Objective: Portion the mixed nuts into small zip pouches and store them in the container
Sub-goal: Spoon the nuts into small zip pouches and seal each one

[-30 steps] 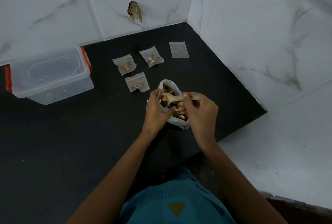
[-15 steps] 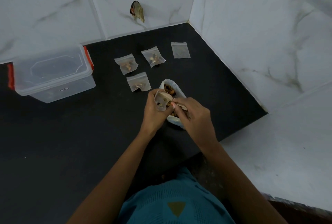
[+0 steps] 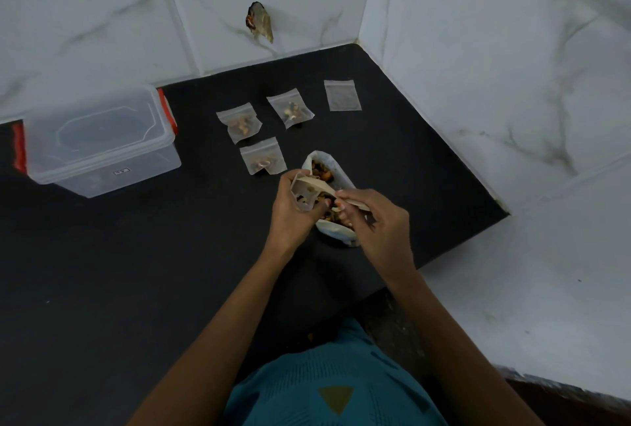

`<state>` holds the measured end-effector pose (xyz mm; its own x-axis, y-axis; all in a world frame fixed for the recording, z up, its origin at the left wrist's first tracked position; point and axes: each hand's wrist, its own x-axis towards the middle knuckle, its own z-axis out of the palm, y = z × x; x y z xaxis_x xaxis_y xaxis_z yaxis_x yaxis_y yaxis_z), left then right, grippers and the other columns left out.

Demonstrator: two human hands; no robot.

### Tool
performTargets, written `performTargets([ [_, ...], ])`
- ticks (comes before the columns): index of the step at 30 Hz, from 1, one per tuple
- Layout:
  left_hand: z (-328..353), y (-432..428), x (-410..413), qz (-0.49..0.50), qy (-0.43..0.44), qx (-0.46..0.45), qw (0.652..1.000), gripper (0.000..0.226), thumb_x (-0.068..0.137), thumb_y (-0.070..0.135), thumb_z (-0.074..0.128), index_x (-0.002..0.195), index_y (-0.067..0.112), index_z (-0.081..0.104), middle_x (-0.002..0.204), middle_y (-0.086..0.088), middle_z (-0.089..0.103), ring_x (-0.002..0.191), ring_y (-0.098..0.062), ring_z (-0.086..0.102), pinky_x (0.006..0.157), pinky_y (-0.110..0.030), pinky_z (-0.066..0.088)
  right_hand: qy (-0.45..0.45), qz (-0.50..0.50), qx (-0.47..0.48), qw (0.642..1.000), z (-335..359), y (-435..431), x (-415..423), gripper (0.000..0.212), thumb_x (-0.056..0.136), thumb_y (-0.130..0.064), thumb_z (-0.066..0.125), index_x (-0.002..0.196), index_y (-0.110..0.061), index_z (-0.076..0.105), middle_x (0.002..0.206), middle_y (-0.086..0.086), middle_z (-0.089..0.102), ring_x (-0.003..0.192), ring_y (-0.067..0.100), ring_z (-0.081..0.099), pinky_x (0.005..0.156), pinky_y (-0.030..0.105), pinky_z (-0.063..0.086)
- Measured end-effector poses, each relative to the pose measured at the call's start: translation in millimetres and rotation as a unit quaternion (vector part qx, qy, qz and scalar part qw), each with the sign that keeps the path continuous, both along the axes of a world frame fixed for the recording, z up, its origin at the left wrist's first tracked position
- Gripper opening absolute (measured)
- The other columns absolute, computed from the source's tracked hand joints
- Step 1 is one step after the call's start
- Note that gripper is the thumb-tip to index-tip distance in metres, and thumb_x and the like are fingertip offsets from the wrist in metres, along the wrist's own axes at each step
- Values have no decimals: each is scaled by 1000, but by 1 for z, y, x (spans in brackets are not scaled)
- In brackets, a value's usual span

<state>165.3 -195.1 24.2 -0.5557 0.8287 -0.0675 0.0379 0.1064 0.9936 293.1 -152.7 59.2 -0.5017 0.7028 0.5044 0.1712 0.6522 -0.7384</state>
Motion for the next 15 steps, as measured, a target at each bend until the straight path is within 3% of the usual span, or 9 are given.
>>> performTargets([
  [4, 1, 0, 0, 8, 6, 1, 1000, 51, 75, 4, 73, 112, 21, 43, 110, 10, 49, 98, 5, 49, 77, 0, 40, 50, -22, -80, 995, 2, 1, 2, 23, 83, -17, 57, 103, -8, 63, 89, -3, 64, 78, -4, 63, 72, 11, 51],
  [8, 2, 1, -1, 16, -7, 0, 1000, 48, 76, 3, 72, 111, 19, 45, 113, 5, 51, 103, -4, 50, 81, -11, 45, 31, -11, -72, 997, -3, 4, 3, 22, 82, -11, 59, 102, -3, 64, 91, -2, 62, 83, -11, 60, 75, 8, 49],
  [11, 3, 2, -2, 8, -9, -2, 1000, 45, 76, 0, 70, 108, 21, 46, 115, 0, 51, 105, -8, 51, 84, -19, 49, 16, -12, -123, 992, -10, 7, 3, 23, 82, -8, 59, 104, -10, 62, 91, -3, 63, 79, -8, 62, 74, 12, 51],
  [15, 4, 2, -3, 5, -5, 1, 1000, 44, 76, 1, 70, 108, 21, 46, 114, 1, 52, 105, -8, 52, 82, -17, 49, 34, -9, -140, 990, -8, 6, 3, 21, 83, -14, 60, 103, -12, 62, 86, -9, 64, 73, -1, 64, 72, 16, 53],
])
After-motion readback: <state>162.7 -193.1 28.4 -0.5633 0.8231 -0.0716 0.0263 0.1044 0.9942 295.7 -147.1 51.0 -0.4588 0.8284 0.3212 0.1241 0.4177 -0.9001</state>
